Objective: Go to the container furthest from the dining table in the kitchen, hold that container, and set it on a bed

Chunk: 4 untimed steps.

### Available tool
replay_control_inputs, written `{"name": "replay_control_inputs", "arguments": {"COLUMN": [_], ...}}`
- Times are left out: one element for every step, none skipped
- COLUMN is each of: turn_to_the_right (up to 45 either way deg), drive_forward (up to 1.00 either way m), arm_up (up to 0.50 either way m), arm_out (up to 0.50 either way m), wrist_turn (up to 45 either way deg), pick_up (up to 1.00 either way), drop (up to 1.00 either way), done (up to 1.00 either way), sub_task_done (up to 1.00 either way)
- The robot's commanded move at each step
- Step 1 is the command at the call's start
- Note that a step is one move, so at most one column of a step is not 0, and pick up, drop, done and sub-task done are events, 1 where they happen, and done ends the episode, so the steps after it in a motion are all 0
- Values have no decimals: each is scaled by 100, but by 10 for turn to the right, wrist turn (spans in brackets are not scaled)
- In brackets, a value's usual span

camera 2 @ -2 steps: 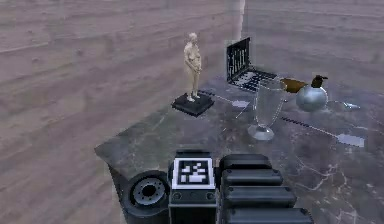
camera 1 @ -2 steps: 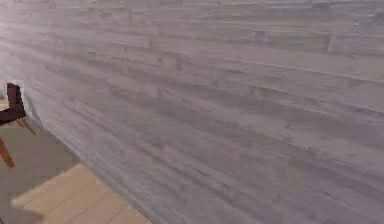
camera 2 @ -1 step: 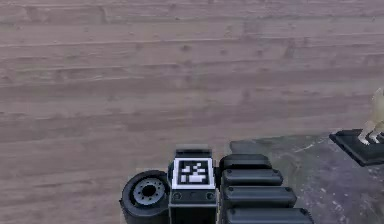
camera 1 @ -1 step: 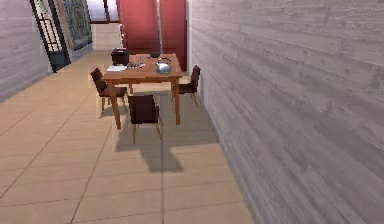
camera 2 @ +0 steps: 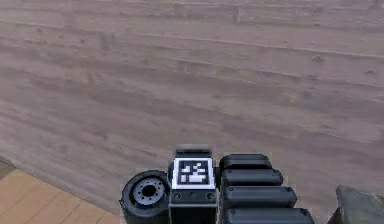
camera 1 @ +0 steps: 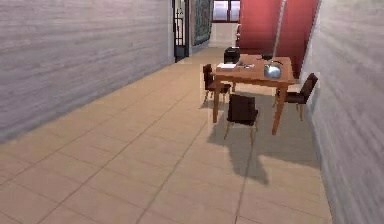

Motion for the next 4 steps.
{"name": "replay_control_inputs", "arguments": {"turn_to_the_right": [0, -90, 0, -30], "drive_forward": [25, 0, 100, 0], "arm_up": [0, 0, 0, 0], "arm_out": [0, 0, 0, 0], "wrist_turn": [0, 0, 0, 0], "pick_up": [0, 0, 0, 0], "drop": [0, 0, 0, 0], "done": [0, 0, 0, 0], "sub_task_done": [0, 0, 0, 0]}}
